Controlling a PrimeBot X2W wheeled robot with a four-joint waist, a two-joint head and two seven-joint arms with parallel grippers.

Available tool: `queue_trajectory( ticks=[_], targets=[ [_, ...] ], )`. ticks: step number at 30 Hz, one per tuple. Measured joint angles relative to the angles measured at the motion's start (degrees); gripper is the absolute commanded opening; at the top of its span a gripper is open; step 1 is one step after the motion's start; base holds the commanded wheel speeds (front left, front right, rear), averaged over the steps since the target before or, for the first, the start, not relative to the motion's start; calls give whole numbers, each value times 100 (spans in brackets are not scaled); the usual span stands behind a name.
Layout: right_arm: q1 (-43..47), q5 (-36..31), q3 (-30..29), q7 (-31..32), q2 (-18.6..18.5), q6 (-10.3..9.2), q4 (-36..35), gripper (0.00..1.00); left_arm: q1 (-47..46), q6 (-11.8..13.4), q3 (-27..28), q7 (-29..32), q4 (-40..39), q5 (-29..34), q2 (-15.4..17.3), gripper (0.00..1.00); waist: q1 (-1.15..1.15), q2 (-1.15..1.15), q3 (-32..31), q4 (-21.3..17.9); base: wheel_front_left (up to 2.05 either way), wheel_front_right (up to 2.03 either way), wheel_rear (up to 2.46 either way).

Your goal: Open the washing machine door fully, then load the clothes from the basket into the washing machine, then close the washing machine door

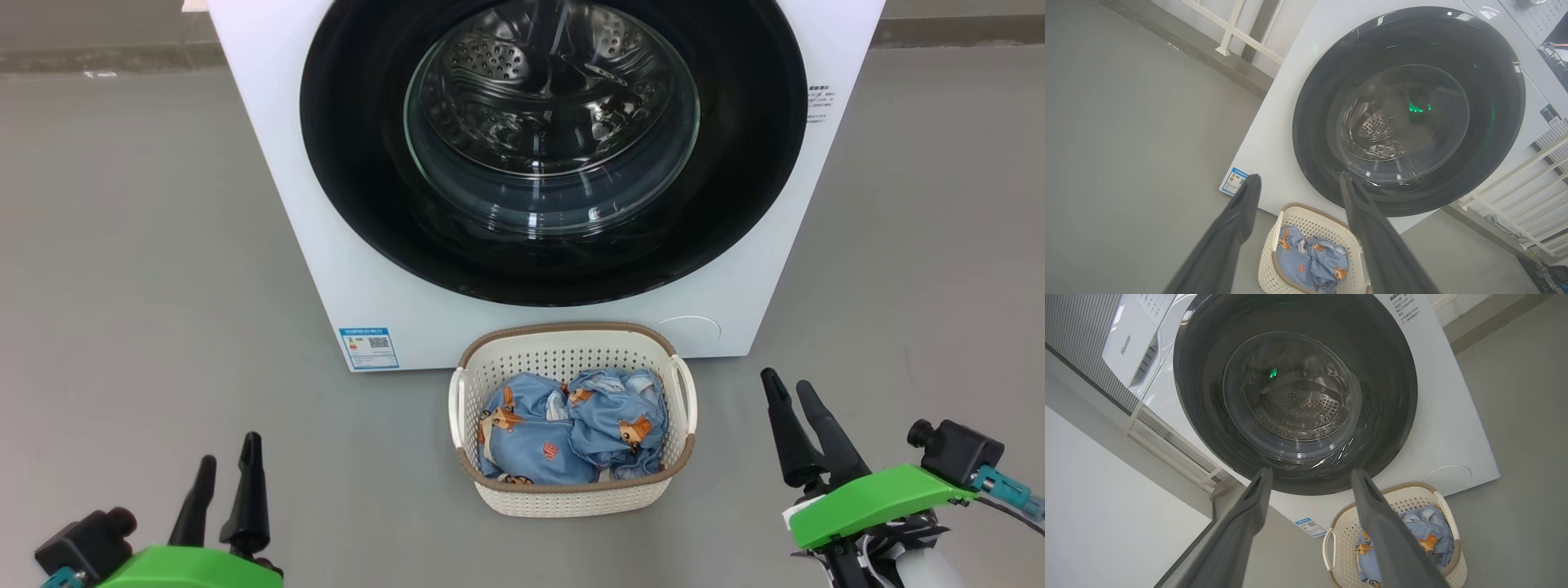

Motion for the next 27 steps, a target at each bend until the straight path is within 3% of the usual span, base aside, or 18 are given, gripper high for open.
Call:
queue_trajectory(
  ticks=[27],
  targets=[
    [-208, -2148, 68, -419, 54, 0, 93, 100, -122, -10, 193, -455, 82, 1691, -66, 100, 0, 0, -7, -18, 0, 0, 0]
  ],
)
